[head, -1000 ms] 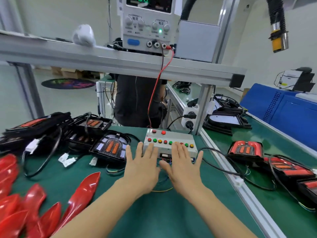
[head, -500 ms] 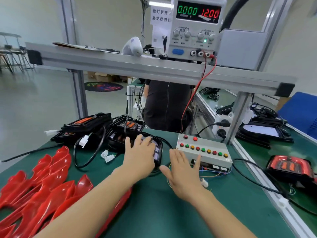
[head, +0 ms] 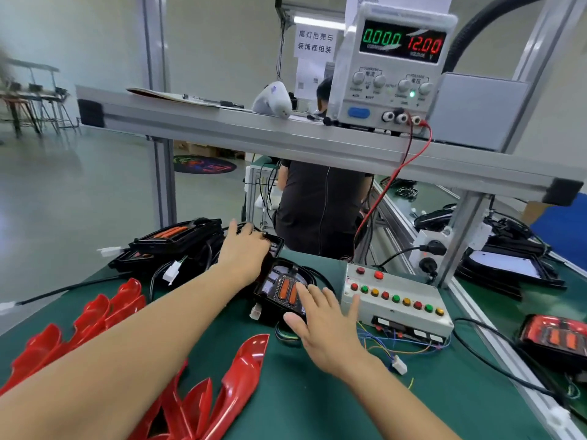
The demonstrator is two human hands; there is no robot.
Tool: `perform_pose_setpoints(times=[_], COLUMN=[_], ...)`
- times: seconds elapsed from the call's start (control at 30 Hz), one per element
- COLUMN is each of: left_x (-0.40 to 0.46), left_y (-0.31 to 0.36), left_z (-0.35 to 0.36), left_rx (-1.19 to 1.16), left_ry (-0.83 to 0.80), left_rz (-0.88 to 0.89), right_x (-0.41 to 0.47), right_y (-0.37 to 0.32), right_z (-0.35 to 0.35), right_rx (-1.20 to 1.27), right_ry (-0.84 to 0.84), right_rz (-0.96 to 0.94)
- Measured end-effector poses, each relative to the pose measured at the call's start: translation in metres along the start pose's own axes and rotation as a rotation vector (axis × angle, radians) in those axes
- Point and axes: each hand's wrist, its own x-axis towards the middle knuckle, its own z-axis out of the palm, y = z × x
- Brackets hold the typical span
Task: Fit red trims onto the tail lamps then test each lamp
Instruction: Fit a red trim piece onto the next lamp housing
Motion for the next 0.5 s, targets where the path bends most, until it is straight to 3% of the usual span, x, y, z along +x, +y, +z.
perform_pose_setpoints(times=[0.13, 0.5], left_x=[0.006, 0.01], left_y=[0.001, 0.006], left_z=[0.006, 0.012], left_rx=[0.069, -0.119], left_ry=[0.018, 0.057], left_rz=[0.077, 0.019], right_x=[0.009, 0.016], right_y=[-0.005, -0.003], right_z=[0.002, 0.003], right_rx=[0.027, 0.184], right_ry=[0.009, 0.032], right_rz=[-0.001, 0.035])
